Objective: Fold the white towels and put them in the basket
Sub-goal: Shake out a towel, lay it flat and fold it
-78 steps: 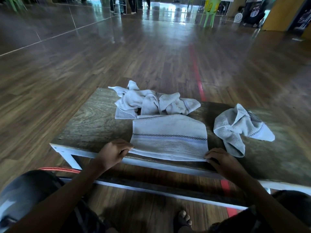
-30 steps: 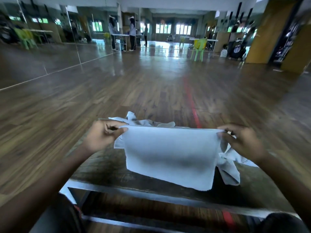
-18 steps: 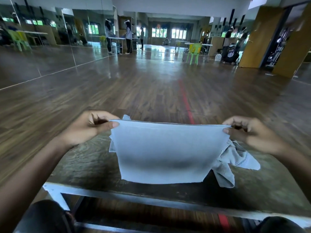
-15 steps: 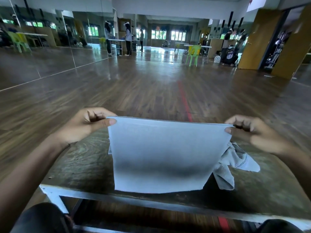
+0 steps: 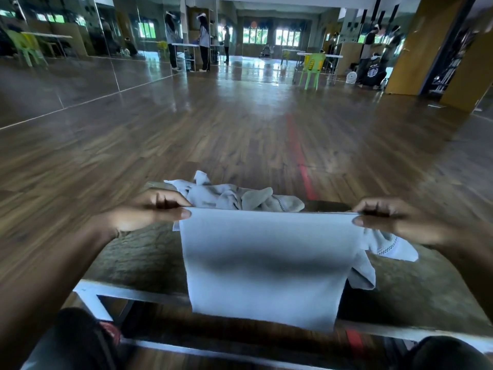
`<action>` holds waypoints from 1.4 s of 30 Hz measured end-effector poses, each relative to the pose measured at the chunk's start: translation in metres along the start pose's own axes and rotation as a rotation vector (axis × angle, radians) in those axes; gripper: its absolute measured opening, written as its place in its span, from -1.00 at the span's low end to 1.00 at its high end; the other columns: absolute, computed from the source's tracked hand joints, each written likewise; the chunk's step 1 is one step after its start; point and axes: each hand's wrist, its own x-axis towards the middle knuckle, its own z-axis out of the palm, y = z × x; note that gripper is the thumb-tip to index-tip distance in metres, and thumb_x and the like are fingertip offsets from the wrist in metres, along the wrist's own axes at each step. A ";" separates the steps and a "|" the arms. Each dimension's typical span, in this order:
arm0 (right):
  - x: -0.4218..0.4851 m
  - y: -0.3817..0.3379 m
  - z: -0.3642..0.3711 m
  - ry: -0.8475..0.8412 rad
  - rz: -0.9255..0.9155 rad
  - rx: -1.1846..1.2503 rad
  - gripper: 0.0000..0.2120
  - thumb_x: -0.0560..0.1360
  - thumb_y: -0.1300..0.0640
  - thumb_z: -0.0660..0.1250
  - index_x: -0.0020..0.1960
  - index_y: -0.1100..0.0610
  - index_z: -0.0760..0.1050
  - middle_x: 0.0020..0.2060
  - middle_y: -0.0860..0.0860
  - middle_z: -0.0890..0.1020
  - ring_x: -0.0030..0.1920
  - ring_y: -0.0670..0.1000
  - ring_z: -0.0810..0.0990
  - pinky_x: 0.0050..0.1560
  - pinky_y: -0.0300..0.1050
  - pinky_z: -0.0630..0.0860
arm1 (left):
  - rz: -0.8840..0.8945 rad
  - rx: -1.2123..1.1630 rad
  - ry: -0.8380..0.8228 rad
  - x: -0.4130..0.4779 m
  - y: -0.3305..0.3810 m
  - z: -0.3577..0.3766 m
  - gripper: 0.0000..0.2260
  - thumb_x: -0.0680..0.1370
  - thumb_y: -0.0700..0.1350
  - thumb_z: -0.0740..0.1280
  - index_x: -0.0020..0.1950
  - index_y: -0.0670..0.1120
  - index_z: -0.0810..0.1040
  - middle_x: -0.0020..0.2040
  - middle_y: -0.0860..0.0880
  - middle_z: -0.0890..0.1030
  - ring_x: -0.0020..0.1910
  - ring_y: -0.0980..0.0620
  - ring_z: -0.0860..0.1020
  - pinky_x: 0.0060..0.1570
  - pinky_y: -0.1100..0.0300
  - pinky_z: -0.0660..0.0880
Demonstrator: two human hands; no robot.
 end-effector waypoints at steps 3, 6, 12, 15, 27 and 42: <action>0.018 0.014 0.003 0.117 0.050 -0.127 -0.94 0.52 0.31 0.30 -0.06 0.30 0.53 -0.29 0.20 0.60 -0.45 -0.15 0.52 -0.52 -0.43 0.34 | 0.040 0.049 0.004 0.014 0.008 0.019 -0.92 0.50 -0.12 0.42 -0.01 -0.04 0.65 -0.07 0.05 0.67 -0.05 0.06 0.62 0.02 0.18 0.51; 0.041 0.035 0.004 0.225 0.086 -0.202 -0.93 0.52 0.30 0.33 -0.12 0.19 0.55 -0.43 0.04 0.62 -0.47 -0.09 0.54 -0.46 -0.27 0.46 | 0.141 0.221 0.065 0.034 0.012 0.034 -0.83 0.49 -0.25 0.42 -0.17 0.03 0.61 -0.24 0.22 0.62 -0.27 0.29 0.53 -0.19 0.44 0.38; 0.068 0.061 0.004 0.517 0.052 -0.319 -0.95 0.48 0.32 0.36 -0.12 0.21 0.58 -0.31 -0.02 0.64 -0.38 -0.31 0.57 -0.35 -0.46 0.40 | 0.131 0.325 0.327 0.062 0.013 0.039 -0.74 0.47 -0.25 0.43 -0.25 0.12 0.57 -0.30 0.35 0.60 -0.27 0.37 0.54 -0.19 0.50 0.40; 0.060 0.082 0.017 0.514 0.007 -0.475 -0.95 0.46 0.27 0.38 -0.11 0.16 0.59 -0.31 -0.13 0.59 -0.35 -0.29 0.55 -0.36 -0.38 0.40 | 0.155 0.555 0.321 0.052 0.005 0.050 -0.94 0.47 -0.16 0.41 -0.14 0.00 0.65 -0.19 0.12 0.67 -0.16 0.11 0.61 -0.13 0.16 0.51; -0.011 0.191 0.117 0.173 -0.042 -0.634 -0.62 0.28 0.31 0.48 -0.17 -0.14 0.47 -0.20 -0.26 0.54 -0.15 -0.25 0.51 -0.15 -0.27 0.45 | 0.272 0.586 0.046 -0.042 -0.081 0.148 -0.90 0.43 -0.04 0.31 -0.17 -0.01 0.60 -0.18 0.11 0.59 -0.21 0.17 0.55 -0.20 0.27 0.44; 0.022 0.177 0.106 0.447 -0.051 -0.888 -0.76 0.39 0.07 0.14 -0.19 0.04 0.59 -0.17 -0.08 0.65 -0.12 0.06 0.61 -0.10 -0.05 0.27 | 0.271 0.774 0.269 -0.005 -0.087 0.132 -0.76 0.43 0.09 0.24 -0.08 0.08 0.68 -0.09 0.17 0.68 -0.10 0.15 0.62 -0.01 0.17 0.34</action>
